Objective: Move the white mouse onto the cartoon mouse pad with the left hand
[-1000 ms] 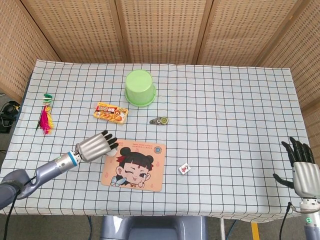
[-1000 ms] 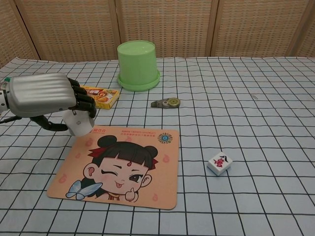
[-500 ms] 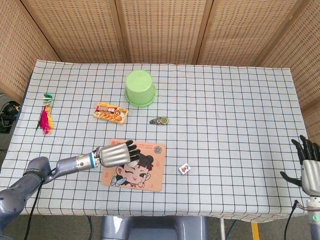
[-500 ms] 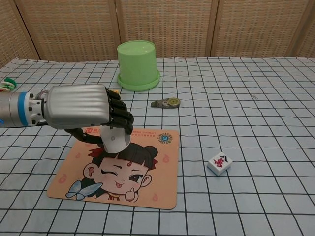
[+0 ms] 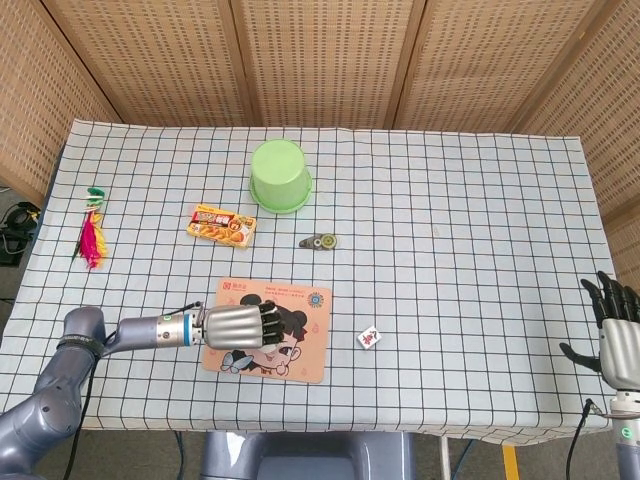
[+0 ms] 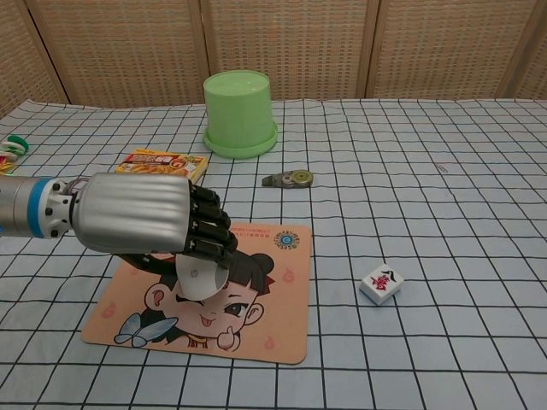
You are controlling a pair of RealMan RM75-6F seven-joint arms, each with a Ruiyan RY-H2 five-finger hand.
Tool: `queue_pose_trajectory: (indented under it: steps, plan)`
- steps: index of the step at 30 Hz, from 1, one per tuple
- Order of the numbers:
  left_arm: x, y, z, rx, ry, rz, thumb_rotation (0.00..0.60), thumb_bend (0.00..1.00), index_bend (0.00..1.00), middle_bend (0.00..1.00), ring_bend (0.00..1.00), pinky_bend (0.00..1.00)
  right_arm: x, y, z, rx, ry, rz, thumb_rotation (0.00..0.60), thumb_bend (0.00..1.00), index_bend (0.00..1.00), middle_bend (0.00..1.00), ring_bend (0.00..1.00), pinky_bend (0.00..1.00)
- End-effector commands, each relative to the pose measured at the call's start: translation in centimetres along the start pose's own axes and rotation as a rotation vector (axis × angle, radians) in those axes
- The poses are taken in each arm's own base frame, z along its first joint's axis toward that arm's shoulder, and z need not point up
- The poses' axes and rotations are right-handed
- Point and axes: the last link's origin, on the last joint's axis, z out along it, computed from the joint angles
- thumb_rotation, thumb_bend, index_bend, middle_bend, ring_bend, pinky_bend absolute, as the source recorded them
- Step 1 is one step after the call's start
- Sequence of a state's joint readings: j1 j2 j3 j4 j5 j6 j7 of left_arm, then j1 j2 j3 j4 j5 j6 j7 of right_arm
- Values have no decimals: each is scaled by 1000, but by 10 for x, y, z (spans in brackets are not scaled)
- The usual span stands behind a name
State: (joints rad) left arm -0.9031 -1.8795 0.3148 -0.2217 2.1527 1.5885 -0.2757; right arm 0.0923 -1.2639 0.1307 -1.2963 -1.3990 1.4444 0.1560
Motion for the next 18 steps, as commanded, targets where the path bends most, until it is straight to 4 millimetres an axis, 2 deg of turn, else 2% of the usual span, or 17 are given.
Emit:
queue_pose_trajectory:
  steps: [1,9,12,14,16,18]
  plan:
    - [-1,2,1,-17,0,0,600,483,531,314,292,370,0,0,0,-1,0,-1,600,75,136,0,0,0]
    - [-2,-2,4,-15,-13,3,600,477,511,279,263,347,-1,2,1,-9,-1,-5,600,75,136,0,0,0]
    - [-2,-1,6,-27,-13,9,600,448,486,235,218,329,-2,2,2,-12,-2,-7,600,75,136,0,0,0]
    - [-2,-2,8,-30,-13,11,600,423,448,192,177,306,-2,3,2,-15,-3,-9,600,75,137,0,0,0]
    - [-2,-2,9,-29,-17,16,600,369,369,129,123,256,-3,3,3,-19,-2,-10,600,76,137,0,0,0]
    - [-2,-2,9,-29,-17,19,600,287,237,36,41,182,-3,3,3,-19,-1,-11,600,75,137,0,0,0]
